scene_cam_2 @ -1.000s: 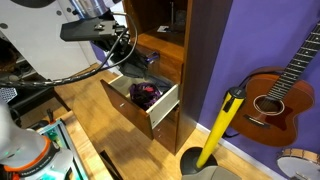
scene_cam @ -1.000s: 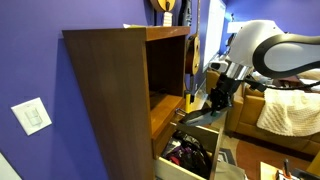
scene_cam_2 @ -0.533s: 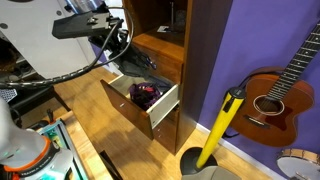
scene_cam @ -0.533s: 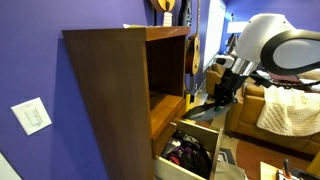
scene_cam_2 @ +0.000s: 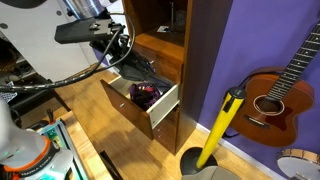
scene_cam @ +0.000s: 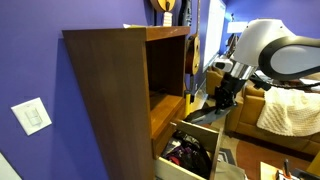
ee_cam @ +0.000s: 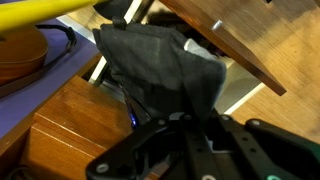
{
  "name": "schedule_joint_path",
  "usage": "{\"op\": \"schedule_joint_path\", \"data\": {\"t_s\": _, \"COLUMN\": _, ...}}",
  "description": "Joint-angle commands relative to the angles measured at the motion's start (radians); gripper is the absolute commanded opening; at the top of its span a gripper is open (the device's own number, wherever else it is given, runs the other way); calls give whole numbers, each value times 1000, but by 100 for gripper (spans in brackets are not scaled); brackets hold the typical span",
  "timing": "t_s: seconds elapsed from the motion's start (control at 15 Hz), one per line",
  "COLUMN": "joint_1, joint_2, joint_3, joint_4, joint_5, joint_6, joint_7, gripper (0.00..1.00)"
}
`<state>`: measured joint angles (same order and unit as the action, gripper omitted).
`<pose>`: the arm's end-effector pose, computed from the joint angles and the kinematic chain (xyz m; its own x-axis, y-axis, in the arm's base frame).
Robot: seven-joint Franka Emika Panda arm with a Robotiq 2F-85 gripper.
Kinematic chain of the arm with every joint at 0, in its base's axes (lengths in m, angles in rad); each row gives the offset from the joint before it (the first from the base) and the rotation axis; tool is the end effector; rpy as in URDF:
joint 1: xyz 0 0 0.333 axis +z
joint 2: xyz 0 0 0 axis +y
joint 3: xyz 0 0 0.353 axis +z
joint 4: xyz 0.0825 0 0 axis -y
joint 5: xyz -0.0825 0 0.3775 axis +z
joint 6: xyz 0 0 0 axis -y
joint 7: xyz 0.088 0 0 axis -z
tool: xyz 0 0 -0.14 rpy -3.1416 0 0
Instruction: Slide the black and gray pencil case into the open drawer, close the open drawer
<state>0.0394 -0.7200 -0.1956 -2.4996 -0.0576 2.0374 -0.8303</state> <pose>0.3331 -0.0678 0.5369 0.7201 0.6582 0.2195 0.6462 -0.7514 0.1331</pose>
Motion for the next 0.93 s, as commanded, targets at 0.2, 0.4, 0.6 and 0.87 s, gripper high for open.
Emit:
{"op": "schedule_joint_path", "data": {"t_s": 0.2, "joint_1": 37, "joint_2": 62, "joint_3": -20, "joint_4": -11, "joint_5": 17, "joint_6": 67, "joint_7": -57, "gripper": 4}}
{"op": "schedule_joint_path", "data": {"t_s": 0.4, "joint_1": 38, "joint_2": 84, "joint_3": -15, "joint_4": -10, "joint_5": 16, "joint_6": 74, "joint_7": -69, "gripper": 38}}
{"op": "schedule_joint_path", "data": {"t_s": 0.6, "joint_1": 32, "joint_2": 88, "joint_3": -14, "joint_4": -9, "joint_5": 14, "joint_6": 82, "joint_7": -73, "gripper": 57}}
{"op": "schedule_joint_path", "data": {"t_s": 0.87, "joint_1": 23, "joint_2": 64, "joint_3": -10, "joint_4": -7, "joint_5": 15, "joint_6": 80, "joint_7": -58, "gripper": 86}}
